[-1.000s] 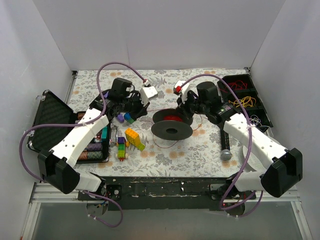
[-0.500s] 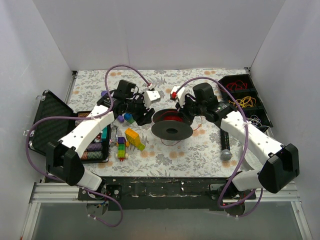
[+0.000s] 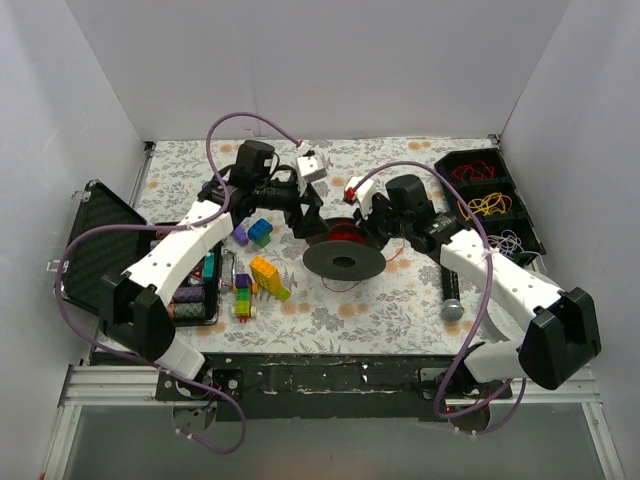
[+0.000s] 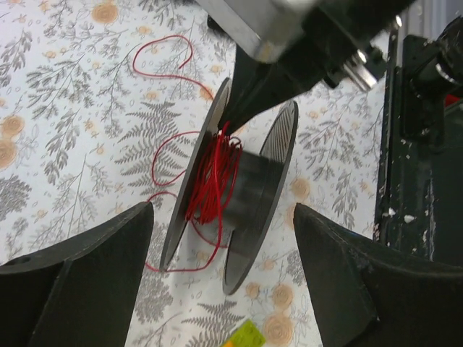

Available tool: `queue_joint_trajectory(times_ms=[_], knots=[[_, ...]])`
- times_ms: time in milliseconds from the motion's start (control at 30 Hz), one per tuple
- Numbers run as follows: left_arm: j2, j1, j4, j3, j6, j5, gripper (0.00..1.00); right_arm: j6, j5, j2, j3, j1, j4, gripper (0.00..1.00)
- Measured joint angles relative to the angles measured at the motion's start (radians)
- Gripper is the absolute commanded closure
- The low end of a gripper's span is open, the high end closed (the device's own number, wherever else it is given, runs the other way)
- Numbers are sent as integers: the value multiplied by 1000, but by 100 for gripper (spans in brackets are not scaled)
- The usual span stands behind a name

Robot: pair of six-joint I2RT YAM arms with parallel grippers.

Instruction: Wrap the cables

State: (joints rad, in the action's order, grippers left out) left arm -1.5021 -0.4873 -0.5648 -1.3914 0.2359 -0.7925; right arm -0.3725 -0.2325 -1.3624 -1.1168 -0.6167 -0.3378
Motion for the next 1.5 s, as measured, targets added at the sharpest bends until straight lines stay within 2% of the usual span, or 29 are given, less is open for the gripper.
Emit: queue_joint_trajectory(times_ms=[167,333,533,700,933,1100,1300,1400,1500], knots=[[-92,-3,113,-6,95,-42,21,9,51,51,99,0,66,99],[-172,-24,149,-4,112,-19,20,6,70,87,159,0,130,99],[-177,-89,184,2,100,44,30,3,74,92,169,0,179,99],[-182,-98,192,2,69,55,41,-1,73,92,183,0,219,99],[-220,-97,191,7,48,64,37,-50,77,120,265,0,268,99],[-225,-97,192,10,47,66,40,-85,77,167,333,0,289,99],[-232,-105,190,11,28,86,58,-95,71,165,334,0,340,99],[-244,-111,189,12,19,101,82,-95,65,156,333,0,348,99],[-246,-112,188,17,14,93,96,-99,66,144,333,2,359,99]])
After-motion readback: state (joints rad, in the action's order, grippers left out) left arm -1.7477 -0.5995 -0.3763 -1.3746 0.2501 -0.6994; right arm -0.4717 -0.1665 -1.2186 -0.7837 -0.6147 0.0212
